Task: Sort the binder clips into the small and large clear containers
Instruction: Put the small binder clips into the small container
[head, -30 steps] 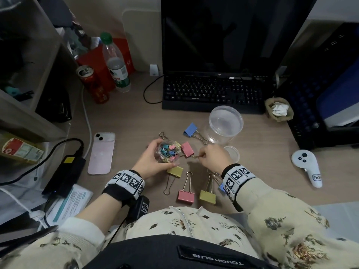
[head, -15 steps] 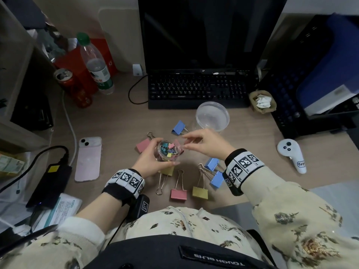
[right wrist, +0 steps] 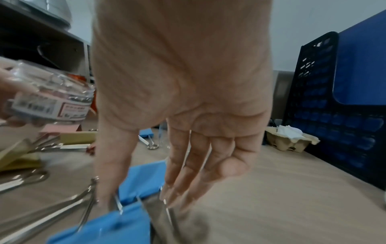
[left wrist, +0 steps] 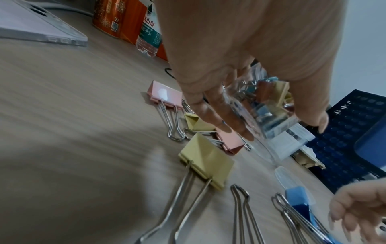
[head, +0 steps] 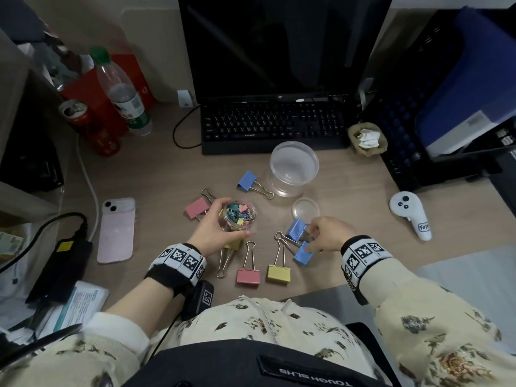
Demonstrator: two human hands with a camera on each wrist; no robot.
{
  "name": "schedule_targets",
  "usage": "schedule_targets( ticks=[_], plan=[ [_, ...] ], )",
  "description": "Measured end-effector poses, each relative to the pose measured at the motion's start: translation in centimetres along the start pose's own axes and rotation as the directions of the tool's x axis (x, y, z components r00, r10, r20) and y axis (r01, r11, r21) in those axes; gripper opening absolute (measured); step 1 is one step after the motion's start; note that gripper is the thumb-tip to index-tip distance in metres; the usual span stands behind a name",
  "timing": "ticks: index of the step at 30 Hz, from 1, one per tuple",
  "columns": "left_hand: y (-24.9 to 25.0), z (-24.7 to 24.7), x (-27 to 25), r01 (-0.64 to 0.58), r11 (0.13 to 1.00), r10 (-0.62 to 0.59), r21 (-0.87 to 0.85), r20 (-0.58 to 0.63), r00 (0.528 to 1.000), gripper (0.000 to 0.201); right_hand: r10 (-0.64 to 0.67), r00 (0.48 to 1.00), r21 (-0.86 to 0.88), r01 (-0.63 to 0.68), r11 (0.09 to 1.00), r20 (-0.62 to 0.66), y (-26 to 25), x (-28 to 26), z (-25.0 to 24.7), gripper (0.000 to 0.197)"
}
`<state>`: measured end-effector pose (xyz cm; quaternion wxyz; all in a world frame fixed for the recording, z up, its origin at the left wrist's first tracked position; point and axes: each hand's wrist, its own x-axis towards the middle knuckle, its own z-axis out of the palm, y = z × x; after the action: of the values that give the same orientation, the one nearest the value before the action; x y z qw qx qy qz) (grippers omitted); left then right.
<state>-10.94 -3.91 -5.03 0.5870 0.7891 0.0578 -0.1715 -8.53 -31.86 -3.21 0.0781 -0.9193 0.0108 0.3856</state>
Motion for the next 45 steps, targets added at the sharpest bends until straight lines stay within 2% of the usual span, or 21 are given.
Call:
schedule_targets(
  ticks=[4,7,10,14,21,23,26,29,32,34,37,40,45],
  plan=[
    [0.1,0.5,0.0,0.019,1.000,-0.020,0.009,0.008,1.000,0.084,-0.050,0.999,0.020,0.050,0.999,0.003,0.4,-0.1,2.2,0.068],
    [0.3,0.9,0.0,0.022,0.999,-0.022,0.031,0.004,1.000,0.083,-0.078,0.996,-0.022,0.077,0.997,-0.043,0.2,-0.1,3.8,0.074],
    [0.5,1.1,0.1,0.028,0.999,-0.028,0.036,-0.008,1.000,0.081,-0.088,0.991,-0.013,0.088,0.996,-0.099,-0.2,0.0,4.4,0.069],
    [0.3,1.0,0.2,0.040,0.999,-0.039,0.035,-0.020,0.999,0.085,-0.097,0.986,0.103,0.112,0.988,-0.139,-0.9,0.5,4.5,0.066],
    [0.4,0.3,-0.1,0.050,0.999,-0.049,0.008,-0.079,0.996,0.078,-0.229,0.947,0.156,0.267,0.951,-0.224,-3.3,1.5,4.0,0.055],
    [0.4,0.0,-0.2,0.048,0.999,-0.048,-0.011,-0.108,0.993,0.079,-0.272,0.920,0.176,0.328,0.928,-0.280,-3.6,1.6,3.4,0.043],
    [0.4,-0.4,-0.4,0.061,0.997,-0.066,-0.039,-0.147,0.987,0.085,-0.260,0.884,0.208,0.359,0.910,-0.388,-3.4,1.8,2.0,0.023],
    [0.2,-0.7,-0.6,0.077,0.996,-0.084,-0.051,-0.176,0.981,0.086,-0.201,0.856,0.178,0.318,0.931,-0.477,-2.8,2.5,0.4,0.018],
    [0.1,-0.8,-0.9,0.080,0.995,-0.092,-0.062,-0.213,0.973,0.086,-0.086,0.850,0.115,0.169,0.979,-0.520,-1.7,3.8,-0.8,0.028],
    [0.2,-0.8,-1.1,0.077,0.993,-0.096,-0.087,-0.239,0.966,0.088,-0.008,0.877,0.074,0.050,0.996,-0.481,-0.9,4.4,-1.2,0.048],
    [0.3,-0.8,-1.3,0.081,0.991,-0.106,-0.106,-0.260,0.960,0.088,0.054,0.923,0.047,-0.039,0.998,-0.380,0.1,4.8,-1.3,0.078],
    [0.0,-0.9,-1.6,0.081,0.987,-0.117,-0.141,-0.271,0.956,0.090,0.094,0.950,0.040,-0.086,0.995,-0.299,0.3,5.0,-1.0,0.085],
    [-0.7,-1.0,-1.8,0.077,0.985,-0.118,-0.153,-0.281,0.953,0.094,0.121,0.969,0.144,-0.091,0.985,-0.215,0.1,5.4,-1.1,0.094]
  ],
)
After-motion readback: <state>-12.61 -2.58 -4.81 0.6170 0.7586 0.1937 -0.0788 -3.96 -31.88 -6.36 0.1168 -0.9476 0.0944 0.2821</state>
